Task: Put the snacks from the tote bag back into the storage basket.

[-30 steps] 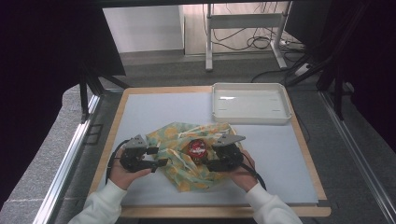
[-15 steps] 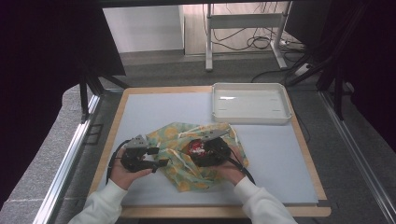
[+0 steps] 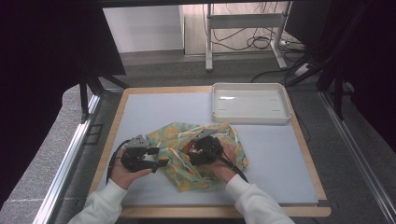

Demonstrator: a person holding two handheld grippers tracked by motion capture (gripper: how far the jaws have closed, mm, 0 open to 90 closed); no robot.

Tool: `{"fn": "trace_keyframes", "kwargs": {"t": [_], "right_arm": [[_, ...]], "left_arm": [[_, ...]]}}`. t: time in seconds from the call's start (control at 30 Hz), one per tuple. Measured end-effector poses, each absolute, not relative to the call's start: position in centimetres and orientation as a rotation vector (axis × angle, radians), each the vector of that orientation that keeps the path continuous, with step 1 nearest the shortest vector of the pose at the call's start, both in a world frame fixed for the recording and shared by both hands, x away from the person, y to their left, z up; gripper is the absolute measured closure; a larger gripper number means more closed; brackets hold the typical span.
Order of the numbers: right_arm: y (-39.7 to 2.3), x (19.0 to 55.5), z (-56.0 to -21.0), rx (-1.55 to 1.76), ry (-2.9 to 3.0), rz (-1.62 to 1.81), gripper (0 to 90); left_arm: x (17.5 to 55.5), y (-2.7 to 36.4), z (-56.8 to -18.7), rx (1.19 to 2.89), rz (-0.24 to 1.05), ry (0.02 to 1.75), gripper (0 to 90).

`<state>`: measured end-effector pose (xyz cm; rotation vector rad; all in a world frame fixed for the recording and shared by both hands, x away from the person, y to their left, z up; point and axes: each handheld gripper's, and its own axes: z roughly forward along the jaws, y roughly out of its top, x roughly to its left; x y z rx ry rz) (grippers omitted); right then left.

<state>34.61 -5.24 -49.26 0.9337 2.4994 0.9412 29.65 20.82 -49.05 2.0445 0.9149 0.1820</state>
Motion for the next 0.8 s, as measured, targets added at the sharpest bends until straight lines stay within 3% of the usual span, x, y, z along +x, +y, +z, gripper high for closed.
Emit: {"fn": "trace_keyframes", "kwargs": {"t": [0.8], "right_arm": [[-8.8, 33.1, -44.3, 0.893, 2.499, 1.172, 25.1]], "left_arm": [[29.7, 20.7, -49.3, 2.046, 0.176, 0.925, 33.2]]}}
